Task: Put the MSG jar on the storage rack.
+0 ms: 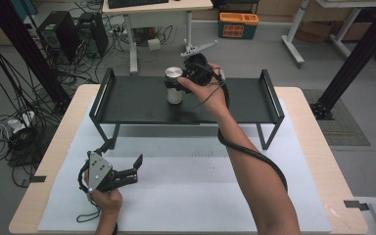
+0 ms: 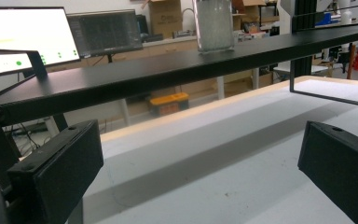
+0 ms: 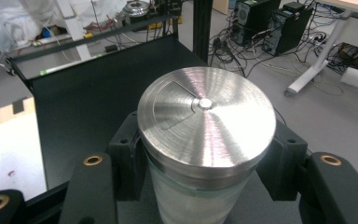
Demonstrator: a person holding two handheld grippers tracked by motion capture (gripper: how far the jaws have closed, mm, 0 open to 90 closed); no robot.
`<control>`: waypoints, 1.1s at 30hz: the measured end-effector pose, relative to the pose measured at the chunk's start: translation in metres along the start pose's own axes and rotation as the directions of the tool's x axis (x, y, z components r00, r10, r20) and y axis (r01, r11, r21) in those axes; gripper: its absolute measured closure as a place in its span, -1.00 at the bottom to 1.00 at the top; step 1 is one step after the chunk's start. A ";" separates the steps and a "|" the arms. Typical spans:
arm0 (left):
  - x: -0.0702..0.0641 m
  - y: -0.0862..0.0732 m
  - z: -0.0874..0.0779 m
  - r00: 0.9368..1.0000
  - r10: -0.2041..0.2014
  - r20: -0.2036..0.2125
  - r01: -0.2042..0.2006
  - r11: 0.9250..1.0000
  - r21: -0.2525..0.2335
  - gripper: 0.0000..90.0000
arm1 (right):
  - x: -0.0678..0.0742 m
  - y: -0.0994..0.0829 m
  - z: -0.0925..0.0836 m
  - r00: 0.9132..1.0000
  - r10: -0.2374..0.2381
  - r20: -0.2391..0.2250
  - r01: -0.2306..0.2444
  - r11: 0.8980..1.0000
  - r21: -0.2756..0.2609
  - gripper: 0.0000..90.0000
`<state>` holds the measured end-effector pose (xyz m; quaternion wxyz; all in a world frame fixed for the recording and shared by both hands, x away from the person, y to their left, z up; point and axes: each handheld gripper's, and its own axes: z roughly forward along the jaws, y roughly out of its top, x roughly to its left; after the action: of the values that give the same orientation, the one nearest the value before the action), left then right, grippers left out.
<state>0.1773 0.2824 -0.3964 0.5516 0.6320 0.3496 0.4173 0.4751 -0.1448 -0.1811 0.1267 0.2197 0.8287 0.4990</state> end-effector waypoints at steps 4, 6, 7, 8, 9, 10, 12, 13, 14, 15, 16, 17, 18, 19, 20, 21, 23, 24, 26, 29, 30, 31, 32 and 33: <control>0.000 0.000 0.000 1.000 0.000 0.000 0.000 1.000 0.000 -1.00 | 0.001 -0.002 0.001 1.000 -0.004 -0.002 0.004 1.000 -0.011 -0.05; 0.000 0.000 0.000 1.000 0.000 -0.002 0.000 1.000 0.001 -1.00 | 0.002 -0.003 0.001 1.000 -0.009 0.002 0.009 1.000 -0.012 -0.05; 0.000 0.000 0.000 1.000 0.000 -0.002 0.000 1.000 0.000 -1.00 | 0.002 -0.003 0.001 1.000 -0.010 0.002 0.010 1.000 -0.011 -0.05; 0.000 0.000 0.000 1.000 0.001 -0.002 -0.001 1.000 0.001 -1.00 | 0.002 -0.002 0.001 1.000 -0.011 0.003 0.011 1.000 -0.009 -0.05; 0.000 0.000 0.000 1.000 0.001 -0.002 -0.001 1.000 0.001 -1.00 | 0.002 -0.002 0.001 1.000 -0.012 0.002 0.012 1.000 -0.008 -0.06; 0.000 0.000 0.000 1.000 0.002 -0.001 -0.002 1.000 0.002 -1.00 | 0.002 -0.002 0.001 1.000 -0.012 0.002 0.012 1.000 -0.008 -0.06; 0.000 0.000 0.000 1.000 -0.002 -0.001 0.002 1.000 0.003 -1.00 | 0.001 -0.002 0.001 1.000 -0.017 0.000 0.017 1.000 -0.007 -0.06; 0.000 0.001 0.000 1.000 0.002 -0.001 -0.002 1.000 0.004 -1.00 | 0.000 -0.003 0.001 1.000 -0.016 -0.003 0.016 1.000 -0.010 -0.06; 0.000 0.001 0.000 1.000 0.003 0.000 -0.003 1.000 0.004 -1.00 | 0.000 -0.003 0.001 1.000 -0.015 -0.004 0.015 1.000 -0.010 -0.06; -0.001 0.001 0.000 1.000 0.000 0.000 0.000 1.000 0.004 -1.00 | -0.001 -0.003 0.001 1.000 -0.012 -0.005 0.012 1.000 -0.012 -0.06; -0.001 0.001 0.000 1.000 0.001 -0.001 -0.001 1.000 0.005 -1.00 | -0.001 -0.004 0.001 1.000 -0.013 -0.008 0.013 1.000 -0.014 -0.06; -0.001 0.000 0.000 1.000 0.000 -0.002 0.000 1.000 0.004 -1.00 | -0.003 -0.004 0.001 1.000 -0.021 -0.016 0.021 1.000 -0.015 -0.13; -0.001 0.000 0.000 1.000 0.000 -0.003 0.000 1.000 0.003 -1.00 | -0.003 -0.004 0.002 1.000 -0.022 -0.018 0.022 1.000 -0.008 -0.32; -0.001 0.000 -0.001 1.000 -0.005 -0.006 0.005 1.000 0.002 -1.00 | 0.000 -0.002 -0.002 1.000 -0.023 0.004 0.023 1.000 0.020 -0.61; -0.001 0.000 -0.001 1.000 -0.005 -0.008 0.005 1.000 0.001 -1.00 | 0.002 -0.003 -0.007 0.999 -0.030 0.018 0.029 0.999 0.020 -0.68; -0.001 0.000 -0.001 1.000 -0.005 -0.008 0.005 1.000 0.001 -1.00 | 0.002 -0.007 -0.013 0.999 -0.027 0.020 0.027 1.000 0.009 -0.71; -0.001 -0.001 -0.001 1.000 -0.010 -0.010 0.010 1.000 -0.002 -1.00 | 0.001 -0.011 -0.023 1.000 -0.018 0.017 0.018 1.000 -0.008 -0.74; 0.000 -0.001 -0.001 1.000 -0.010 -0.010 0.010 1.000 -0.003 -1.00 | 0.001 -0.019 -0.047 1.000 -0.016 0.017 0.017 0.999 -0.044 -0.81; 0.000 -0.001 -0.002 1.000 -0.008 -0.010 0.008 1.000 -0.005 -1.00 | 0.002 -0.024 -0.062 1.000 -0.013 0.008 0.014 0.998 -0.060 -0.83; 0.000 0.000 -0.001 1.000 -0.010 -0.009 0.010 1.000 0.001 -1.00 | 0.013 -0.044 -0.113 1.000 -0.022 0.003 0.022 0.995 -0.097 -0.90; 0.000 0.000 0.000 1.000 -0.010 -0.009 0.010 1.000 0.003 -0.99 | 0.017 -0.055 -0.131 1.000 -0.030 0.000 0.030 0.993 -0.113 -0.90; 0.000 0.000 0.001 1.000 -0.013 -0.009 0.013 1.000 0.006 -1.00 | 0.025 -0.075 -0.163 0.999 -0.043 -0.015 0.041 0.993 -0.114 -0.90; 0.000 0.001 0.001 1.000 -0.008 -0.009 0.008 1.000 0.010 -1.00 | 0.025 -0.075 -0.163 0.999 -0.043 -0.015 0.041 0.993 -0.114 -0.90; 0.000 0.001 0.001 1.000 -0.004 -0.006 0.004 1.000 0.009 -1.00 | 0.030 -0.087 -0.178 0.999 -0.051 -0.018 0.049 0.992 -0.115 -0.89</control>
<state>0.1782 0.2814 -0.3959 0.5486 0.6323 0.3544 0.4168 0.3518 -0.3026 -0.1736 0.1431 0.1861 0.8051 0.5447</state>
